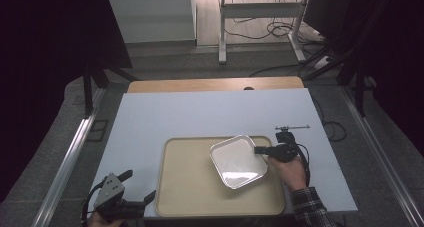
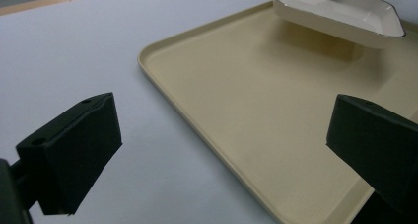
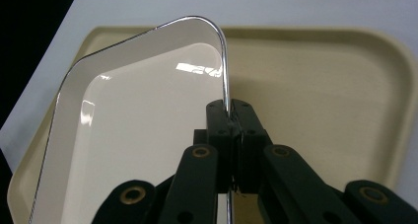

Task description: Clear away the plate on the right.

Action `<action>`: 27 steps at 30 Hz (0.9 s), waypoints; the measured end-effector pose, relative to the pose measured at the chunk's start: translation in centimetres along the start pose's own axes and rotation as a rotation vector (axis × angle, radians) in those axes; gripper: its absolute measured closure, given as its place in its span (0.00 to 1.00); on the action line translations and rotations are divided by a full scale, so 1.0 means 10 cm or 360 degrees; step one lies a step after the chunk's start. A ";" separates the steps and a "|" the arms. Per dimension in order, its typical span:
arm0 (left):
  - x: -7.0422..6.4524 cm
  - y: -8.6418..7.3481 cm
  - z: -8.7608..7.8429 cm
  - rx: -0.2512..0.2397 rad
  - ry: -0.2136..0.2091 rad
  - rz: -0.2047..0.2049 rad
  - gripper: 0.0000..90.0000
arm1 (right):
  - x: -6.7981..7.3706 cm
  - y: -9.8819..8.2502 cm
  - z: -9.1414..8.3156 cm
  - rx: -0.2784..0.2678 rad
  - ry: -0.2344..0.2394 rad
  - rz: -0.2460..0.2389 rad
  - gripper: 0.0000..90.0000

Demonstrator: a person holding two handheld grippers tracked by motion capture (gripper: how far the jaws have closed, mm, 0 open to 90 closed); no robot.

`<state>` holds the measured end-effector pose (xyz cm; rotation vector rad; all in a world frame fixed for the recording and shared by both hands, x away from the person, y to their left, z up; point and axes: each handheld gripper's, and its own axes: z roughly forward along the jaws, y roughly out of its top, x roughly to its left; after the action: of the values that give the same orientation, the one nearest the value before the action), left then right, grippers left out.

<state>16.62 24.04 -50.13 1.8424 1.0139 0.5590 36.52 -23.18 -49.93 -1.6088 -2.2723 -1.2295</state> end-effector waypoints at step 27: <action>0.00 0.00 0.00 0.0000 -0.0001 0.0001 0.00 | 0.12 0.08 0.45 0.0045 -0.0137 -0.0060 0.97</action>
<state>16.61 24.05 -50.13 1.8426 1.0127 0.5589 38.20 -19.25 -51.91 -1.6470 -2.3704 -1.1522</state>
